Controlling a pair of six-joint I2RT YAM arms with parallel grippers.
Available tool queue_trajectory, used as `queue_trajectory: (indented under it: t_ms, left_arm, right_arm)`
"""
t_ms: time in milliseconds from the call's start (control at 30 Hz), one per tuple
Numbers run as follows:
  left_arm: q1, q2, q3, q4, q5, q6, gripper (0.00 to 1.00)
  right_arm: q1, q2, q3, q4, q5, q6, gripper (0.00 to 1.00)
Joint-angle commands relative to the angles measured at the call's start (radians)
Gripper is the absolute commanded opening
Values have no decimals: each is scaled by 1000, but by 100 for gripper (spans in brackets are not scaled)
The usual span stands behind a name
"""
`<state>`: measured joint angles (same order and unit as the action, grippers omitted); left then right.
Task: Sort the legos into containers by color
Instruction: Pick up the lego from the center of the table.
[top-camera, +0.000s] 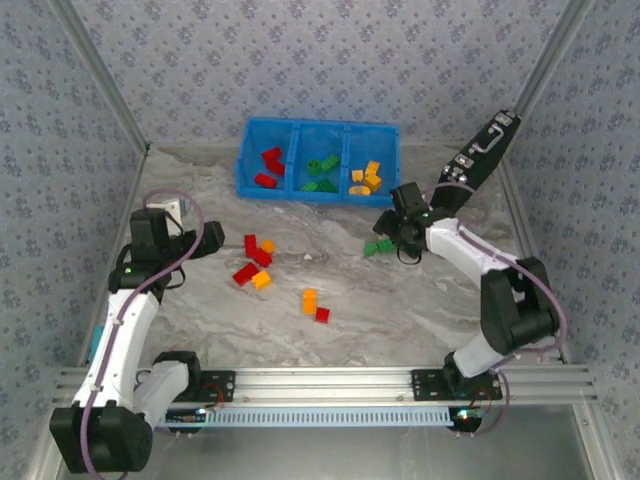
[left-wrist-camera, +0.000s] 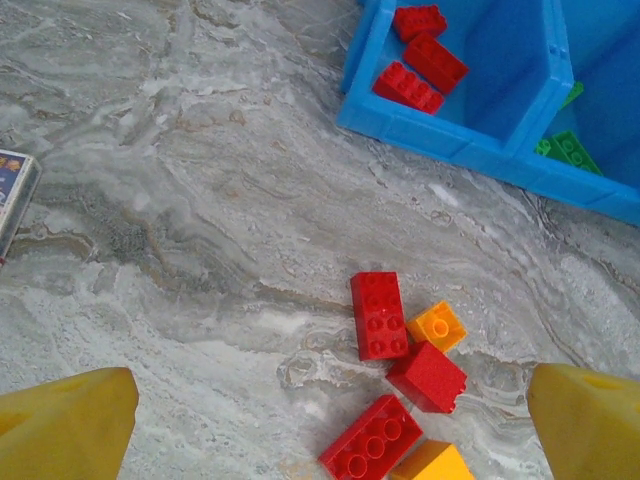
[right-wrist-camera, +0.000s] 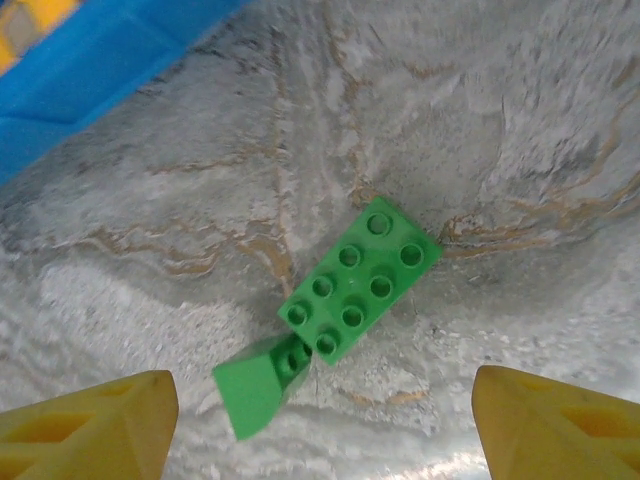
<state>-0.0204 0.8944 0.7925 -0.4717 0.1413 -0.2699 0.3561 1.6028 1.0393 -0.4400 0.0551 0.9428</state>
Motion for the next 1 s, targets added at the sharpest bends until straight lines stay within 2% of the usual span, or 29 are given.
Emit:
queue_trajectory:
  t_ms: [0, 167, 467, 833, 967]
  left_arm:
    - [-16, -22, 13, -9, -27, 33, 100]
    - [-29, -32, 13, -25, -52, 46, 100]
    - [-36, -25, 11, -31, -66, 55, 100]
    - [-23, -17, 14, -33, -66, 57, 100]
    - [-20, -13, 13, -31, -63, 56, 100]
  right_arm:
    - [-4, 87, 50, 16, -58, 114, 80]
    - [-9, 164, 80, -3, -40, 184, 80]
    - [-40, 228, 105, -4, -21, 201, 78]
    - [-77, 324, 192, -57, -5, 139, 63]
    - [-79, 356, 226, -71, 28, 63, 53]
